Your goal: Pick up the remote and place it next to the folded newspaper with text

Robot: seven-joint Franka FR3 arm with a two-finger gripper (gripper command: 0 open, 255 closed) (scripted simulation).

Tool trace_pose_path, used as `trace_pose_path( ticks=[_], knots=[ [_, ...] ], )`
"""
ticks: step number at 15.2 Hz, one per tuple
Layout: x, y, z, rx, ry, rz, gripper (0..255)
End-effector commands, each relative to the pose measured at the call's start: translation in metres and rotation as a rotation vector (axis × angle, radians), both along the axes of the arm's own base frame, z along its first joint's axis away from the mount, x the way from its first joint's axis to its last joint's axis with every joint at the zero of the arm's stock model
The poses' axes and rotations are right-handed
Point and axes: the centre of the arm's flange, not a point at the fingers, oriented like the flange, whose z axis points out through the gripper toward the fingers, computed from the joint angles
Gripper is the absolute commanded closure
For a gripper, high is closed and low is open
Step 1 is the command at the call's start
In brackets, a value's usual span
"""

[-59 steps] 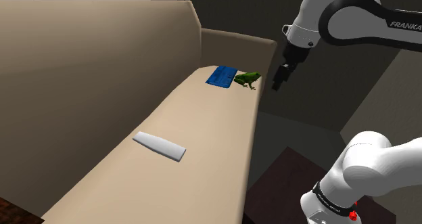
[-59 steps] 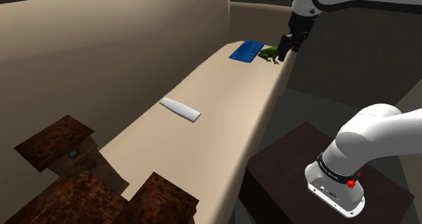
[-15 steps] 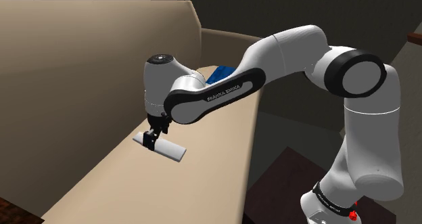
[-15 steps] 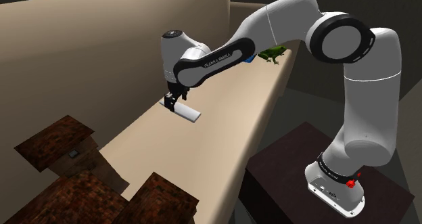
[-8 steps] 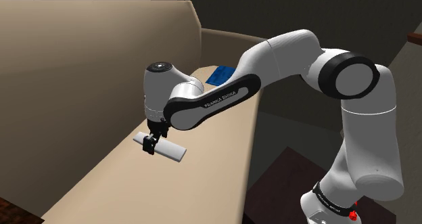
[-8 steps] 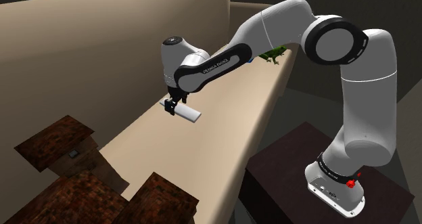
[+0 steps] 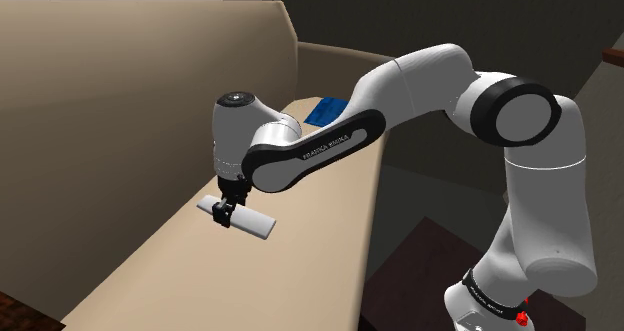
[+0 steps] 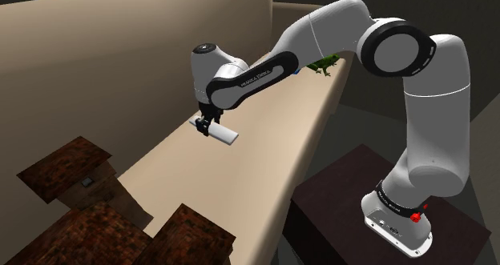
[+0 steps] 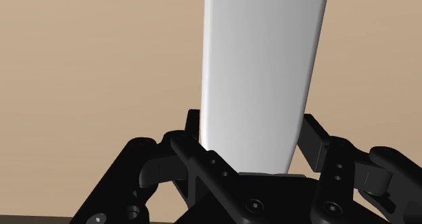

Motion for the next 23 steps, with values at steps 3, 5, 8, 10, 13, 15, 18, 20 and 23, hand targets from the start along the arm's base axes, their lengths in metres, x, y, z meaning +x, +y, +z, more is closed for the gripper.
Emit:
trace_pose_path(
  ticks=[3, 5, 8, 10, 13, 15, 18, 20, 23],
  knots=[
    [0.0, 0.0, 0.0, 0.0, 0.0, 0.0, 255],
    [0.0, 0.0, 0.0, 0.0, 0.0, 0.0, 255],
    [0.0, 0.0, 0.011, 0.0, 0.0, 0.0, 255],
    [0.0, 0.0, 0.021, 0.0, 0.0, 0.0, 255],
    [0.0, 0.0, 0.037, 0.0, 0.0, 0.0, 255],
    [0.0, 0.0, 0.048, 0.0, 0.0, 0.0, 255],
    [0.0, 0.0, 0.063, 0.0, 0.0, 0.0, 255],
    [0.0, 0.0, 0.074, 0.0, 0.0, 0.0, 255],
    [0.0, 0.0, 0.09, 0.0, 0.0, 0.0, 255]
  ],
)
